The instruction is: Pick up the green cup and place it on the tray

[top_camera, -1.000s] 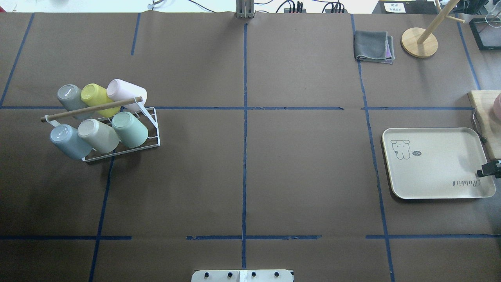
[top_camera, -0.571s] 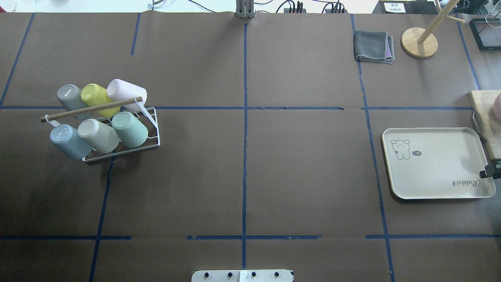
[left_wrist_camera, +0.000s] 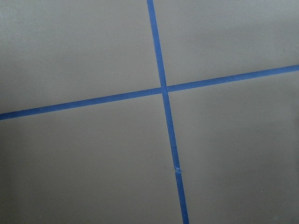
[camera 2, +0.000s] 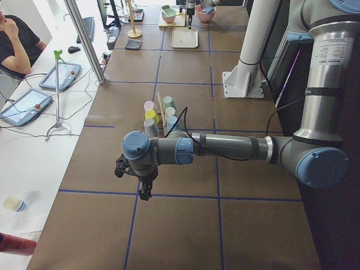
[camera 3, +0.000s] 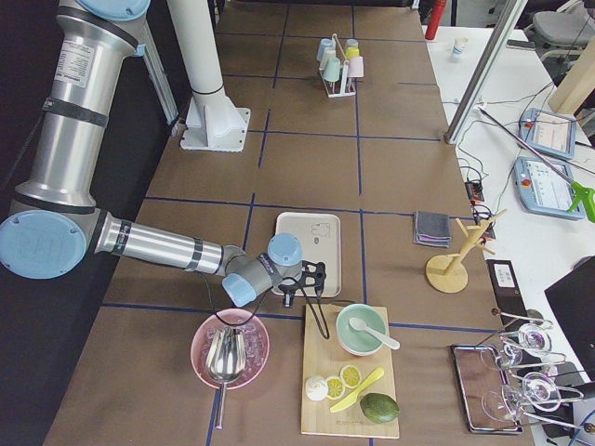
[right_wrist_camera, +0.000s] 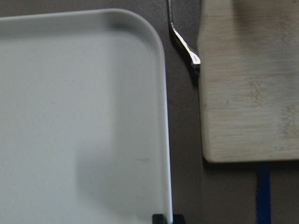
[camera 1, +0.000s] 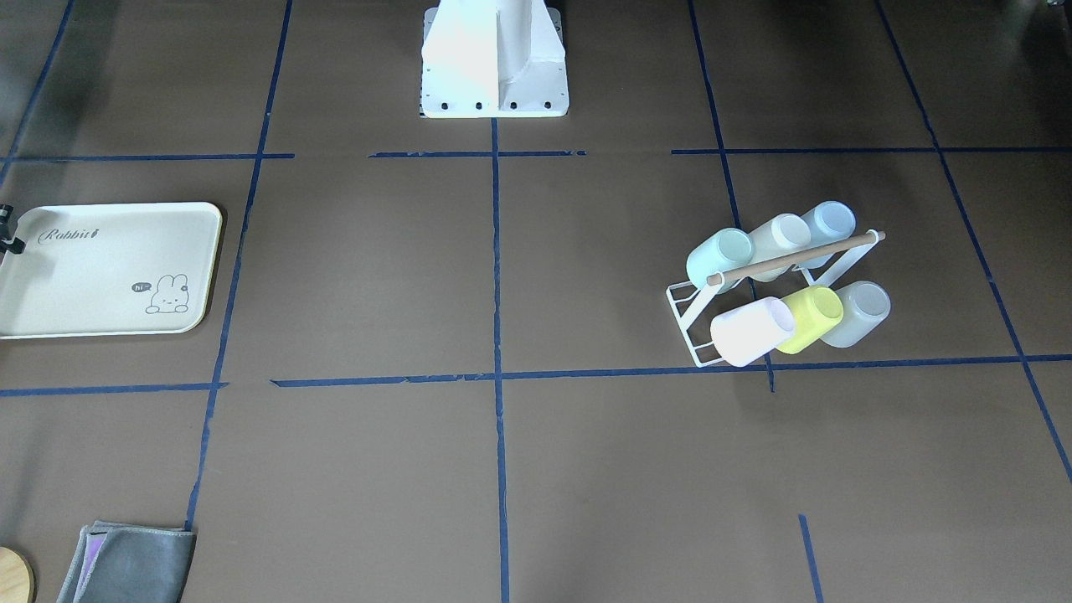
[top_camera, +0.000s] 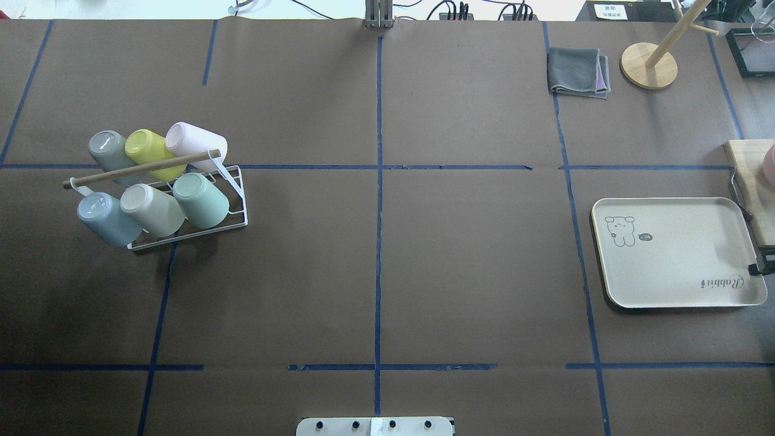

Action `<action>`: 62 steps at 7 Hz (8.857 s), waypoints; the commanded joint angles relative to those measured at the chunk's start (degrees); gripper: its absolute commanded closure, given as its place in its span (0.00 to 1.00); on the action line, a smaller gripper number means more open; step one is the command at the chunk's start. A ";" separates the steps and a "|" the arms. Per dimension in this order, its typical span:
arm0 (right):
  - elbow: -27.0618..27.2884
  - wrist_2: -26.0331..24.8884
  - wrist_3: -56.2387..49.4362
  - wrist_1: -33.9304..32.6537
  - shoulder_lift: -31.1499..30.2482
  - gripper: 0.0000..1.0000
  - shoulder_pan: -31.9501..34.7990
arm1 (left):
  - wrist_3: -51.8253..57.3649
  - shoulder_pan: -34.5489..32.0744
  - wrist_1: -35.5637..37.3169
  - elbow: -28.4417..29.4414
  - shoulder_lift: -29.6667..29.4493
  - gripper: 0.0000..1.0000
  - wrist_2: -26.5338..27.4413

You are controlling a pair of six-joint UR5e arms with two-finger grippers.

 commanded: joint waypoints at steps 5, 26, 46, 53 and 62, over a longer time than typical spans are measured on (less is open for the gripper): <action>0.42 2.07 0.19 10.28 -3.08 1.00 4.10 | -0.09 0.00 0.00 -0.03 -0.16 0.00 0.00; 15.46 -18.57 34.10 -21.44 36.73 1.00 -32.43 | -2.55 0.09 0.00 -0.91 -0.51 0.00 -0.09; 27.50 -8.19 20.24 -49.21 33.92 0.00 -8.71 | 11.43 26.52 1.32 -30.16 -15.54 0.00 37.14; 27.41 -8.11 6.19 -48.77 25.93 0.00 -3.09 | 33.20 51.01 12.85 -43.70 -12.97 0.00 70.34; 26.26 -8.46 4.94 -48.59 24.34 0.00 -2.99 | 33.05 77.95 34.19 -38.09 -16.78 0.00 92.73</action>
